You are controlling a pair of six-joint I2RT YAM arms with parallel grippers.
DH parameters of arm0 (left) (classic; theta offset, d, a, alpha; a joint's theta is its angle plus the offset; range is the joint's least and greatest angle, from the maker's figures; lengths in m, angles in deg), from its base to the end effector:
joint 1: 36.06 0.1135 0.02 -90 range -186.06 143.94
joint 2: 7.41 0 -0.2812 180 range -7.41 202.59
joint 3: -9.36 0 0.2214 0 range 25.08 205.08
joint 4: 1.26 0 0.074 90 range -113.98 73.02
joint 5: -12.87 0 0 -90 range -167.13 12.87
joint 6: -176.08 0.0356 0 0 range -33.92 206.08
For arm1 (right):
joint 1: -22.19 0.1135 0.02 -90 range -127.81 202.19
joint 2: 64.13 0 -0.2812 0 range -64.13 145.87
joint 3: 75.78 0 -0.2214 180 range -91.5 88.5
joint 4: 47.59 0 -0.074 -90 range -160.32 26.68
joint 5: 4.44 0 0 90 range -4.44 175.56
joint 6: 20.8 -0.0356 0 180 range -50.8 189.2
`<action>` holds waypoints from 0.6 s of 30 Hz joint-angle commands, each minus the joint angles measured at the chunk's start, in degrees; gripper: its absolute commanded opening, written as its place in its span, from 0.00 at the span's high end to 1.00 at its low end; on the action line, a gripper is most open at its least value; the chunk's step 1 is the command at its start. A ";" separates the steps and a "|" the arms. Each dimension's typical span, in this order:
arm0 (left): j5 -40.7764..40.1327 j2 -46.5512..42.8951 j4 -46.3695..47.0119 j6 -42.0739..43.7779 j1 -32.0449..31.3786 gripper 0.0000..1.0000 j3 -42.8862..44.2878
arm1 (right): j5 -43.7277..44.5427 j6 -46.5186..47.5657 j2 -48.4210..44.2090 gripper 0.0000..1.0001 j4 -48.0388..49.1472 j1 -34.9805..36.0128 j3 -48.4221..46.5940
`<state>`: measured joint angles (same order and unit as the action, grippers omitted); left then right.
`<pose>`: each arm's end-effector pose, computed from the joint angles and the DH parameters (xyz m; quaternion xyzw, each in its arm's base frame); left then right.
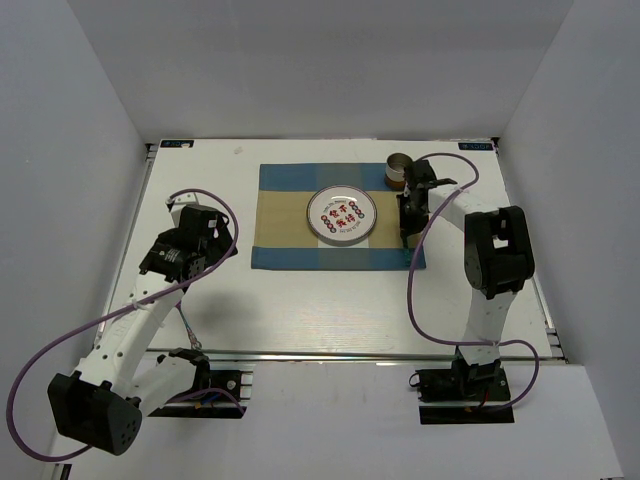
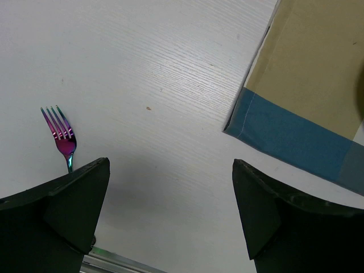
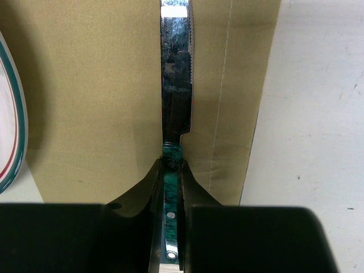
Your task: Set the dinner table for one person
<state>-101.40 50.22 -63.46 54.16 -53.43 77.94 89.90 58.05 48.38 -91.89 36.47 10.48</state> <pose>0.1508 -0.0318 0.3100 -0.1860 0.9060 0.0450 0.3775 0.3756 0.0928 0.2044 -0.0177 0.9717 0.0153 0.2351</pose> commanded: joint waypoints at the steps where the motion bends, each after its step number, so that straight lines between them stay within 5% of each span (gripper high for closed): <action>1: 0.54 -1.20 0.86 0.37 0.23 0.02 -0.48 | -0.21 0.00 0.34 1.00 0.01 0.48 -1.35; 11: 0.81 -1.38 0.86 0.46 -0.30 0.02 -0.57 | 0.49 -1.50 -0.53 1.00 0.45 0.83 -0.64; 18: 0.89 -1.73 0.95 0.37 -0.30 0.02 -0.65 | 0.58 -1.67 -2.12 0.79 0.54 0.92 -0.03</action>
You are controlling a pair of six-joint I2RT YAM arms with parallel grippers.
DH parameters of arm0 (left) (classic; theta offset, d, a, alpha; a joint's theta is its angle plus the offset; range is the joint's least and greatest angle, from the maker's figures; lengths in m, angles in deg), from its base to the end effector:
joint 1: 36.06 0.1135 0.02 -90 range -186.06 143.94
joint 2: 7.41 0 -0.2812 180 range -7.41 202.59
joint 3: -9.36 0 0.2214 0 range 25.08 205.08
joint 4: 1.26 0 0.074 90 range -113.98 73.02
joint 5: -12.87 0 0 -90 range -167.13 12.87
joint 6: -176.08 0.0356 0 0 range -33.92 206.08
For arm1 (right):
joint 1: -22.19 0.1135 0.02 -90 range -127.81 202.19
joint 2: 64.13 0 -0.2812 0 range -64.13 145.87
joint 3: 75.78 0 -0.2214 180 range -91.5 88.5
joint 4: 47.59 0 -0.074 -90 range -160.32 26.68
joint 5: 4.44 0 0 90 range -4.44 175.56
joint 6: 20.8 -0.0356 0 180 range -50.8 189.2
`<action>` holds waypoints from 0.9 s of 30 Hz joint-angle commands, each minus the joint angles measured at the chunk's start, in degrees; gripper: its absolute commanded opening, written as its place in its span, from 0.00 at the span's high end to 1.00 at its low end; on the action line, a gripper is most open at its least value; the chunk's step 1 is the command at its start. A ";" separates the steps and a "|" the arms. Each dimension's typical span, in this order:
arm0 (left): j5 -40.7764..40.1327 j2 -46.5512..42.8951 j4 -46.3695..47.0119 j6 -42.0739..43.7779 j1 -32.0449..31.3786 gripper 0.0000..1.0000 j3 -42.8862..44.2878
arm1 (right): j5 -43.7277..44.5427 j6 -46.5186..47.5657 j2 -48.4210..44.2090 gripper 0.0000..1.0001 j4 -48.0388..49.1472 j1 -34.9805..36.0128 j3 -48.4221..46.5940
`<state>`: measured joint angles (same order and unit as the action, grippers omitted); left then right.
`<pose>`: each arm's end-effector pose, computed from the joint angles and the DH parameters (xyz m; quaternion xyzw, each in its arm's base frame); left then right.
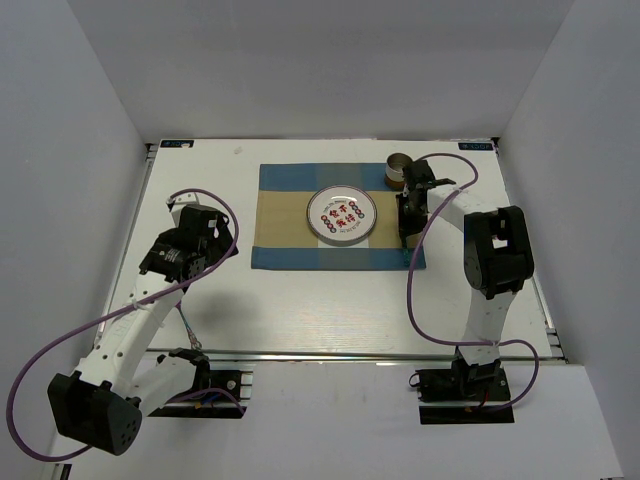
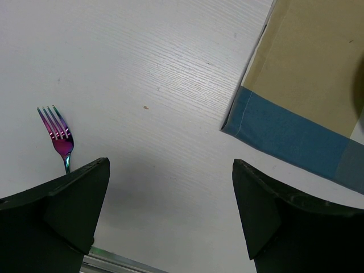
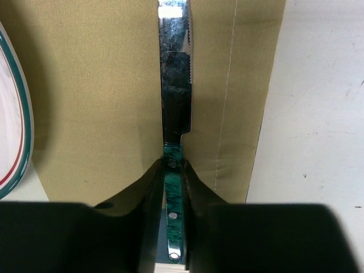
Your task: Set the dinner table for one person
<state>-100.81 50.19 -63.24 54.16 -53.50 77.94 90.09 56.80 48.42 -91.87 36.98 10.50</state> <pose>0.1510 -0.0324 0.3102 -0.1842 0.9066 0.0393 0.3776 0.3748 0.0961 0.2041 -0.0111 0.9718 0.0172 0.2349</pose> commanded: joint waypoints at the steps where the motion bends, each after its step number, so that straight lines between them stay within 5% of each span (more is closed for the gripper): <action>1: 0.30 -1.79 0.82 0.46 -0.24 0.02 -0.65 | 0.30 -0.60 -2.51 0.75 0.43 0.59 0.04; 5: 0.39 -1.62 0.65 0.37 -0.24 0.02 -0.65 | 0.12 -0.69 -5.32 0.63 0.26 0.51 -0.31; 8: -0.39 -1.44 0.65 0.19 -0.24 0.02 -0.65 | -0.23 -0.87 -8.48 0.40 -0.27 0.51 -0.49; 10: -0.31 -1.09 0.82 0.11 -0.24 0.02 -0.65 | -0.76 -1.13 -12.33 0.14 0.43 0.25 0.64; 11: -0.23 -0.92 0.91 0.11 0.29 0.02 -0.74 | -1.02 -1.65 -13.84 0.11 0.69 0.42 0.83; 19: -6.81 1.72 -3.13 -5.51 0.81 0.02 0.31 | -6.64 -10.09 -35.89 0.11 8.86 2.26 12.50; 27: -11.74 7.78 -14.72 -17.73 7.74 0.02 4.36 | -22.97 -10.88 -51.45 0.11 15.18 5.34 28.39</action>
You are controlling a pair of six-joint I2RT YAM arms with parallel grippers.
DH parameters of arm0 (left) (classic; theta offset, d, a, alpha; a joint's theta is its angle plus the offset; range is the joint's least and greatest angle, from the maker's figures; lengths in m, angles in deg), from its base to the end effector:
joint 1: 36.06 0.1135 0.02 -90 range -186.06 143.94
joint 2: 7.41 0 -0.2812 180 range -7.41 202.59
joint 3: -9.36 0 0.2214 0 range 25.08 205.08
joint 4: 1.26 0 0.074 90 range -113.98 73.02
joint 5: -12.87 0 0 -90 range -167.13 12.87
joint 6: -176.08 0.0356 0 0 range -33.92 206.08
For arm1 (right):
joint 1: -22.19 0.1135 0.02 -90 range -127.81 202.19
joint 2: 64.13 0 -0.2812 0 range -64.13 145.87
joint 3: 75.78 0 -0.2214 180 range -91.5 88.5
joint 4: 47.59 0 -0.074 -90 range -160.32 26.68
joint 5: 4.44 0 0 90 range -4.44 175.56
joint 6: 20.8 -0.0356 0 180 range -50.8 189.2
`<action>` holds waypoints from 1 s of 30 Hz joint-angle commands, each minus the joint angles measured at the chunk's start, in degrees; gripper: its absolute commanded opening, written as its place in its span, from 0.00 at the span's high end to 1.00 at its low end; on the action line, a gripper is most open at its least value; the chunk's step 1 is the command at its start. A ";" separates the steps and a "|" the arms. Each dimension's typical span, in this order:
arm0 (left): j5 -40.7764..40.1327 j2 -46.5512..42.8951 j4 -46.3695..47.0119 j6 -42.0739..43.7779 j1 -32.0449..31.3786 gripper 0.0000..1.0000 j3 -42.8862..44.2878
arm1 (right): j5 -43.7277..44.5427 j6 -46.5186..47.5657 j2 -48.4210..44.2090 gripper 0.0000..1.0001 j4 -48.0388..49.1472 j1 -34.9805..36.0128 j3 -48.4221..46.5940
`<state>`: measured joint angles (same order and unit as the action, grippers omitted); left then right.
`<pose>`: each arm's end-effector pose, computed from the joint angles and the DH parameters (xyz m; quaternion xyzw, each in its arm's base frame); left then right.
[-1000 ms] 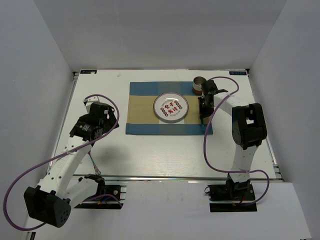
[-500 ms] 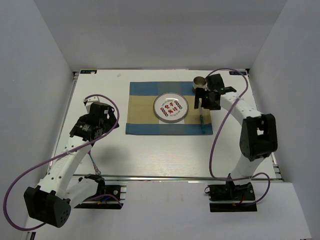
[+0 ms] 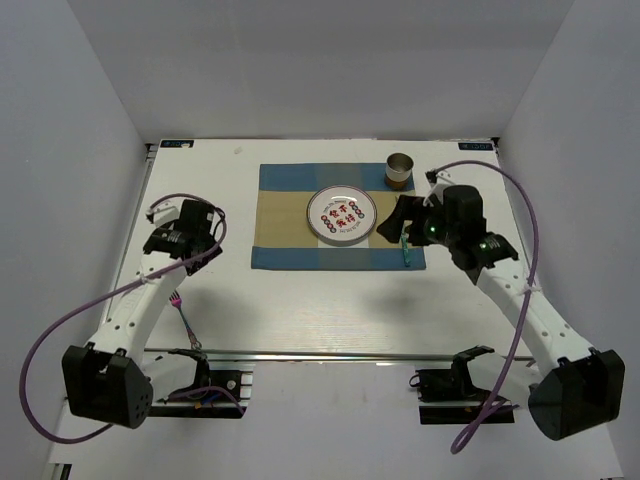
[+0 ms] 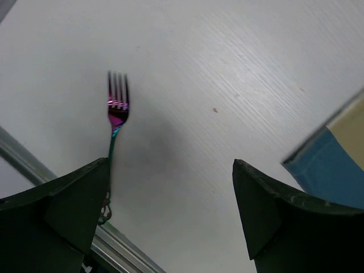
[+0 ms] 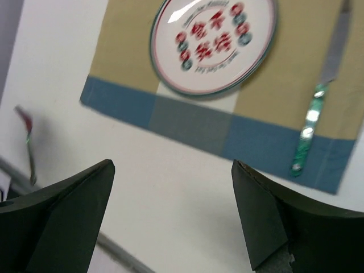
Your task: Set the dinner table for one person
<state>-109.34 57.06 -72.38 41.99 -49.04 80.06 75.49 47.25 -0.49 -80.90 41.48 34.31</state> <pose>0.1632 -0.0181 0.2970 -0.3096 0.8873 0.1381 0.3128 0.1984 0.0760 0.3401 -0.0261 0.8504 0.2532 0.4605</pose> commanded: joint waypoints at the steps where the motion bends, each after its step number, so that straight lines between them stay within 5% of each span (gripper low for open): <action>1: -3.65 1.10 -7.34 -6.78 4.52 0.02 1.54 | -10.65 -2.12 -3.34 0.11 6.49 1.53 5.93; 10: 12.68 5.32 -9.12 -9.85 17.71 0.02 -2.40 | -19.28 -3.09 -7.74 0.11 12.57 4.00 13.24; 19: 11.11 5.85 -8.42 -11.81 20.79 0.02 -4.79 | -23.16 -3.97 -7.57 0.11 14.86 5.23 14.38; 30: 14.96 7.26 10.03 -5.73 23.34 0.02 -16.72 | -20.26 -2.39 -7.56 0.11 11.96 7.52 13.06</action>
<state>-97.45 64.62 -68.64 35.54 -26.09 67.36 54.82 44.08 -7.60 -69.42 48.63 48.29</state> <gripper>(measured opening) 0.982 0.891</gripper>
